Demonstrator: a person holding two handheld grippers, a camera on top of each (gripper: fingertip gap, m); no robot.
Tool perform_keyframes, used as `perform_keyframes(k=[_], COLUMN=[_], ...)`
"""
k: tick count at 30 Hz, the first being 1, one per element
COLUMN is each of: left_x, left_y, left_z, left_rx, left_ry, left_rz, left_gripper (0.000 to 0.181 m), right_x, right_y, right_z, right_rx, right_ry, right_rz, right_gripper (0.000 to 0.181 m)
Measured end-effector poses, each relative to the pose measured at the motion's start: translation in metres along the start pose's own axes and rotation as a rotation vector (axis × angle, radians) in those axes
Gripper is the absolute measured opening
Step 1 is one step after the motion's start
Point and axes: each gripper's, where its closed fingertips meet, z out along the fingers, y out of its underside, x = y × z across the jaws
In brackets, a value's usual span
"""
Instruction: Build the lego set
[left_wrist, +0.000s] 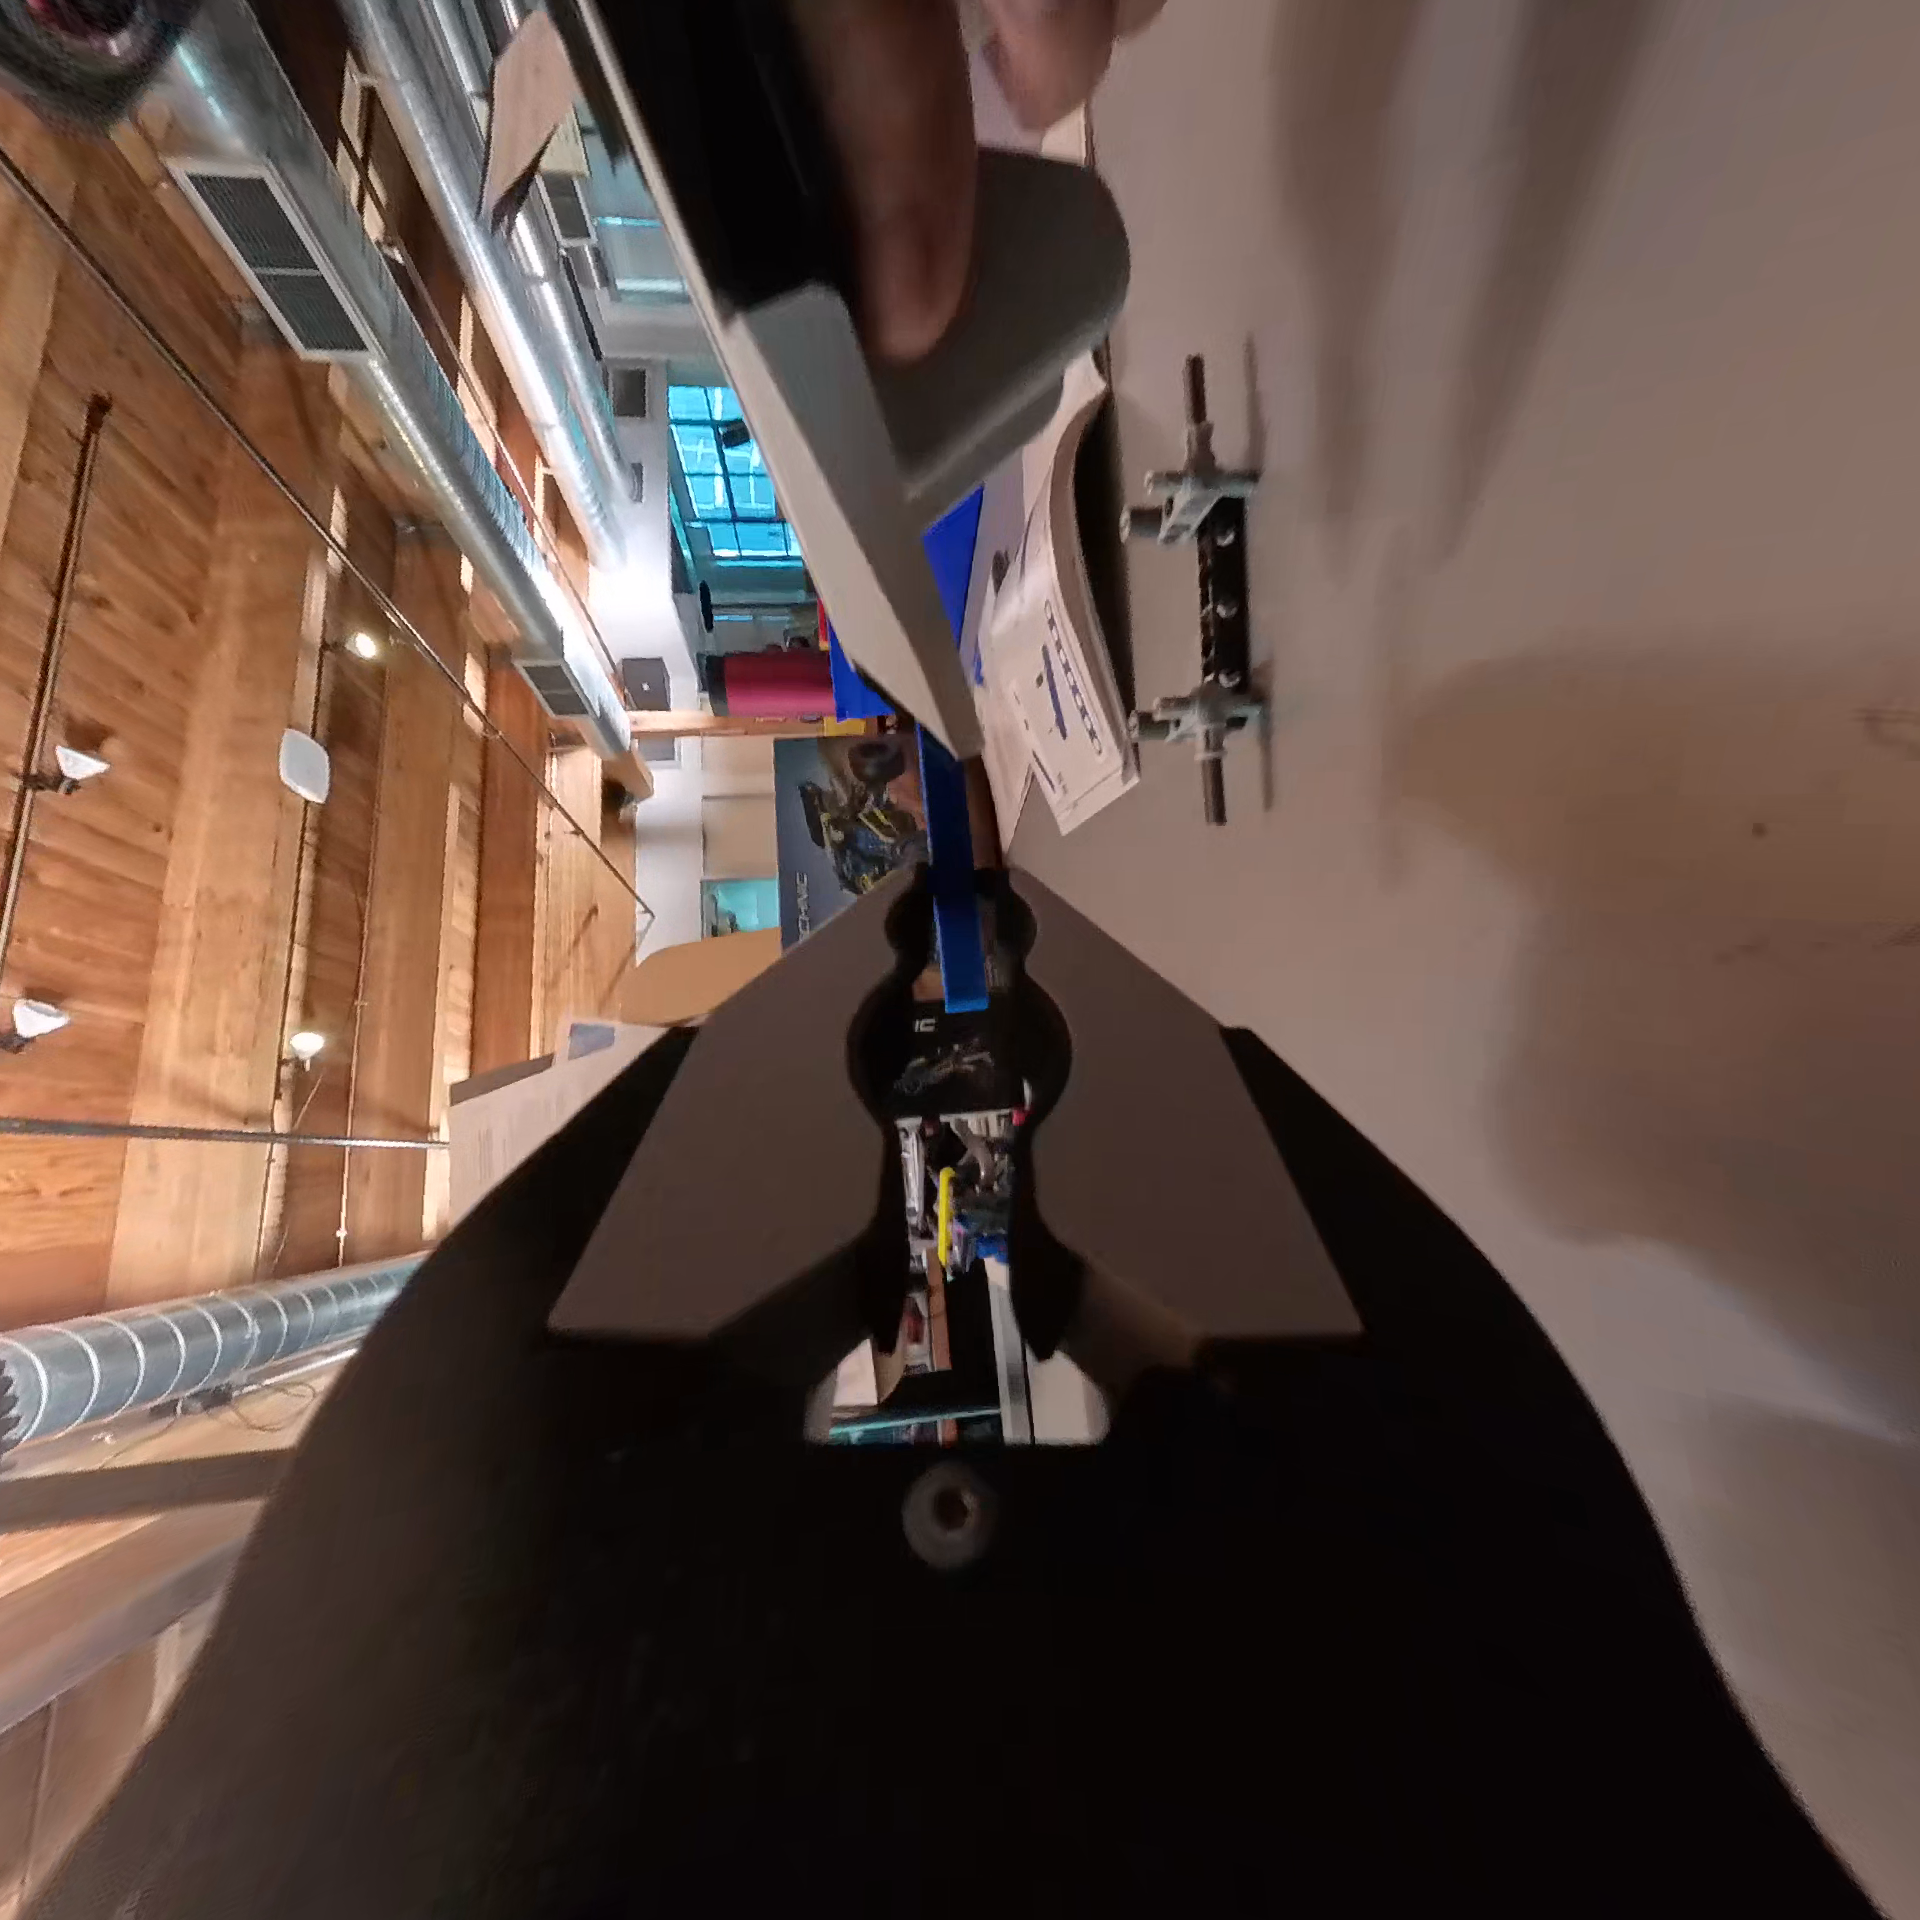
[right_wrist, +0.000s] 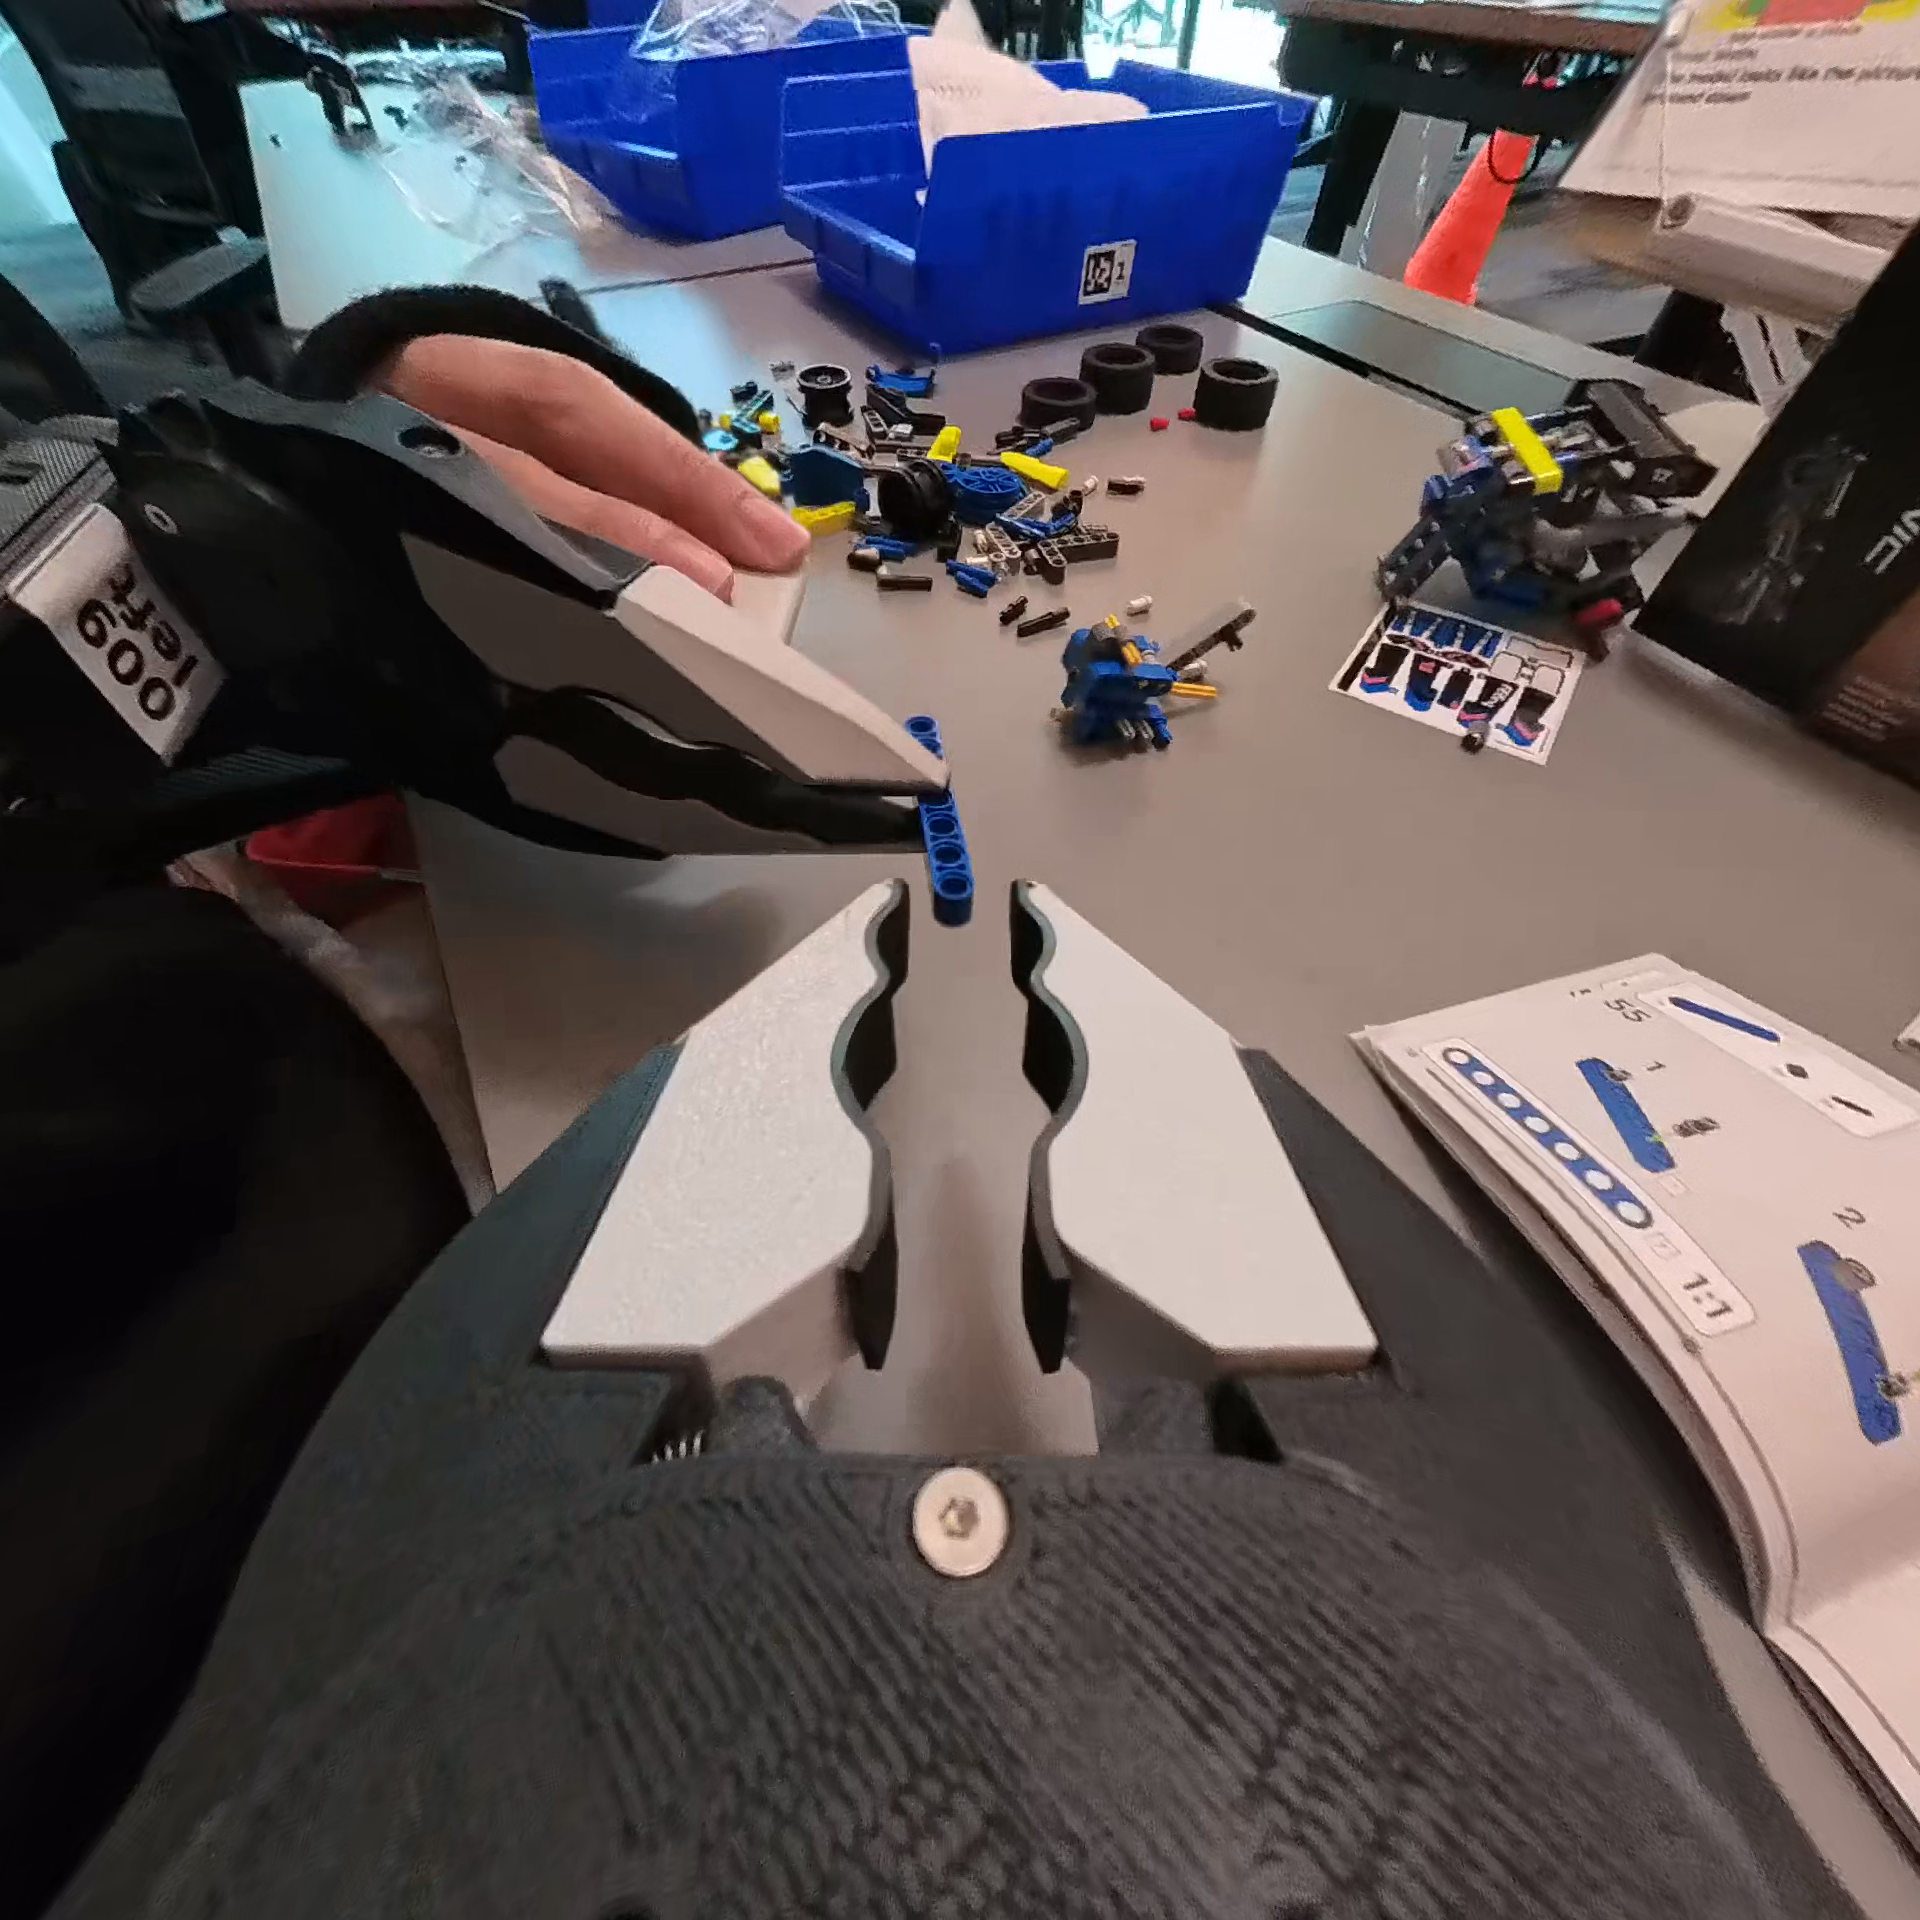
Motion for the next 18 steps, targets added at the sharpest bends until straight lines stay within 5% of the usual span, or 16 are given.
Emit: perform_keyframes(k=[9, 18], left_x=[0.022, 0.041], left_y=[-0.015, -0.002], left_z=[-0.013, -0.03], left_rx=[0.048, 0.146], left_ry=[0.1, 0.485], left_rz=[-0.051, -0.74], left_gripper=[0.001, 0.021], right_x=[-0.018, -0.029], right_y=[0.021, 0.039], right_z=[0.008, 0.008], right_rx=[-0.088, -0.162], right_ry=[0.045, 0.041], right_rz=[-0.134, -0.18], right_gripper=[0.007, 0.006])
